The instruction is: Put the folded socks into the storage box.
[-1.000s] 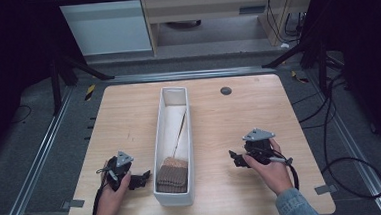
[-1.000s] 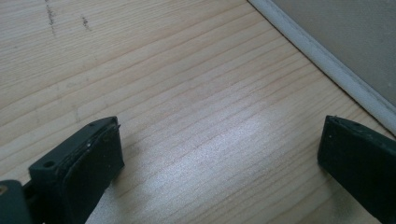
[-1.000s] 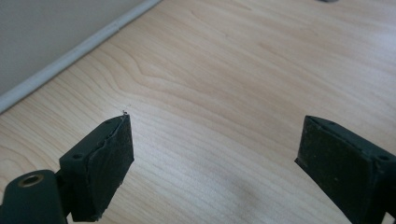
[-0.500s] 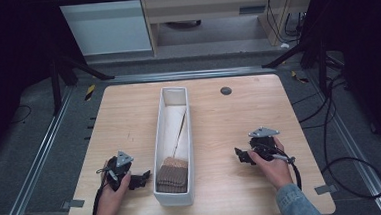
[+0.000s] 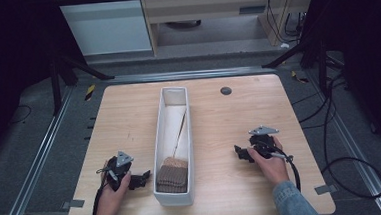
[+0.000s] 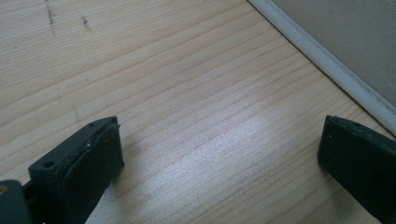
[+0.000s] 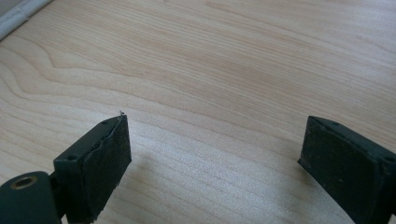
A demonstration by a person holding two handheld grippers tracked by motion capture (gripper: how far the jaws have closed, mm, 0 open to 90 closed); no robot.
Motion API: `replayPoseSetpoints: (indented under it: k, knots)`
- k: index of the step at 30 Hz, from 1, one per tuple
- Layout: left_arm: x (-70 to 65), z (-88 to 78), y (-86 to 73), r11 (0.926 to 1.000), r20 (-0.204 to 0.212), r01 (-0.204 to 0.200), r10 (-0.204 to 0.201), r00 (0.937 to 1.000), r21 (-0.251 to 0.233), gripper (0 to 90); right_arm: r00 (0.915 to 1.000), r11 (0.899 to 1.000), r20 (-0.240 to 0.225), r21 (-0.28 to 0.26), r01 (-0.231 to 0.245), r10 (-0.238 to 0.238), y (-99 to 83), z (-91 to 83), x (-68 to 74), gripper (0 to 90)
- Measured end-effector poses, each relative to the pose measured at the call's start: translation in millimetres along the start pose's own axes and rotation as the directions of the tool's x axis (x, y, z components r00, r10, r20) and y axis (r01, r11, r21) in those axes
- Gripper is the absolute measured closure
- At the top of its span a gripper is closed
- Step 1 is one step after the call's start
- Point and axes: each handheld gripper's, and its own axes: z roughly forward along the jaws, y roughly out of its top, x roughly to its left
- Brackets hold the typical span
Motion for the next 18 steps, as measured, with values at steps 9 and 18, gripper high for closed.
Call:
replayPoseSetpoints:
  k: [9,18]
  knots:
    - [0.0,0.0,0.0,1.0000,0.000,0.000,0.000,1.0000,0.000,0.0,0.9995,0.999,0.013,0.025,0.029,-0.029,-0.2,4.0,3.6,6.9]
    - [-0.2,-0.1,-0.1,1.0000,-0.001,0.001,-0.001,1.0000,0.000,0.0,0.9985,0.999,0.054,0.047,0.005,-0.008,-0.8,4.7,2.6,0.4]
